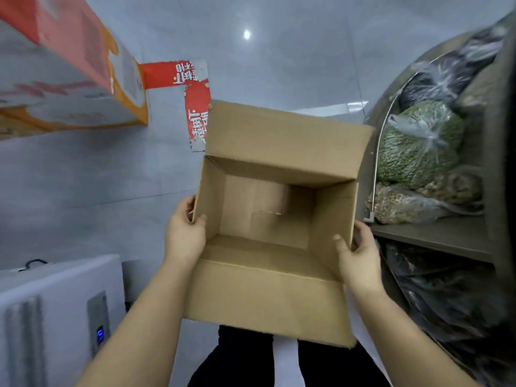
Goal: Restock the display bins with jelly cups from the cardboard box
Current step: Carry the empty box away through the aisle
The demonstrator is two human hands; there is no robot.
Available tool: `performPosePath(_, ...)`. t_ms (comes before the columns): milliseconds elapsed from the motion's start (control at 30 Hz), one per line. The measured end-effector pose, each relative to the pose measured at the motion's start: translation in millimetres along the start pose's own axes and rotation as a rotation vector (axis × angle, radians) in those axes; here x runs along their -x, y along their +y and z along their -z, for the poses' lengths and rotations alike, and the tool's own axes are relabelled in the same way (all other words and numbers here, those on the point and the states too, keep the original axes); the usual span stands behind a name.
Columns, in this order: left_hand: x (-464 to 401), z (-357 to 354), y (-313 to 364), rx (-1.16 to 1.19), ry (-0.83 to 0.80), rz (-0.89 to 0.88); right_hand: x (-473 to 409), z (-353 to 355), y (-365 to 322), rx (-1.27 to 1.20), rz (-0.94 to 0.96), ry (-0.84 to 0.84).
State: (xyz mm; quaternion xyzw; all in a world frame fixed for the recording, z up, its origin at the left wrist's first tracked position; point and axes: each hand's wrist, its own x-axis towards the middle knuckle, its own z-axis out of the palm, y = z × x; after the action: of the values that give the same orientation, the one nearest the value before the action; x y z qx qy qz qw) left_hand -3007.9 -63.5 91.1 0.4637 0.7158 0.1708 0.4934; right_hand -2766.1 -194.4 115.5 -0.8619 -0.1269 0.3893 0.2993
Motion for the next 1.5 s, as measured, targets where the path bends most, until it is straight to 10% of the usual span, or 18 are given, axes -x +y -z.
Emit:
performPosePath(433, 95.8, 160.4, 280.6, 0.246, -0.033, -0.31, 102.6, 125.8, -276.3, -0.096, 0.308, -0.002)
performPosePath(1500, -311.8, -99.8, 900.5, 0.12, -0.521, -0.529, -307.8, 270.4, -710.0, -0.348, 0.034, 0.426)
